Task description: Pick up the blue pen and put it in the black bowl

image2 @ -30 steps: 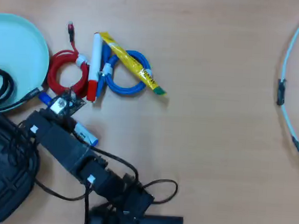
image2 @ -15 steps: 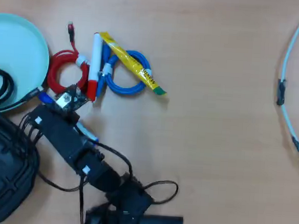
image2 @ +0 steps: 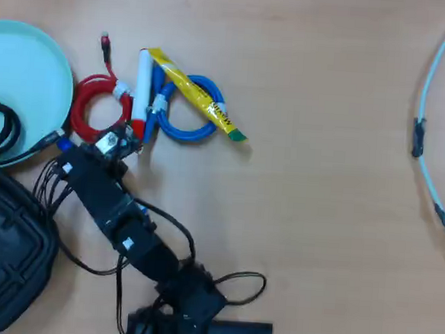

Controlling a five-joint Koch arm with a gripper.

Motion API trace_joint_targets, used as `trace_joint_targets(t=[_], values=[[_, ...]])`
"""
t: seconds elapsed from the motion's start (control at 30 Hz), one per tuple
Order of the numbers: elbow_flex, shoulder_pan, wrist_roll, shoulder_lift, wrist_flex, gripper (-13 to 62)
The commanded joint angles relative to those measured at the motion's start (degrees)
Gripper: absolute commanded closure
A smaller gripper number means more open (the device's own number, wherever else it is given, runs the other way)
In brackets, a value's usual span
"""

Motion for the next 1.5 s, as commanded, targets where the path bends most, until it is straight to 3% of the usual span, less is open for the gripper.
trace_joint_targets(t=[0.0,0.7,0.83,1.07,1.47], values=[[-3.96,0.18,-0.53,-0.79,-1.23,15.0],[2.02,-0.35,-0.53,-3.6,-11.87,15.6],[2.02,-1.14,-0.44,-3.6,-11.95,24.3],[1.93,-2.72,-0.09,-3.52,-12.04,57.1],[2.55,-3.69,0.97,-3.34,-11.25,56.1]])
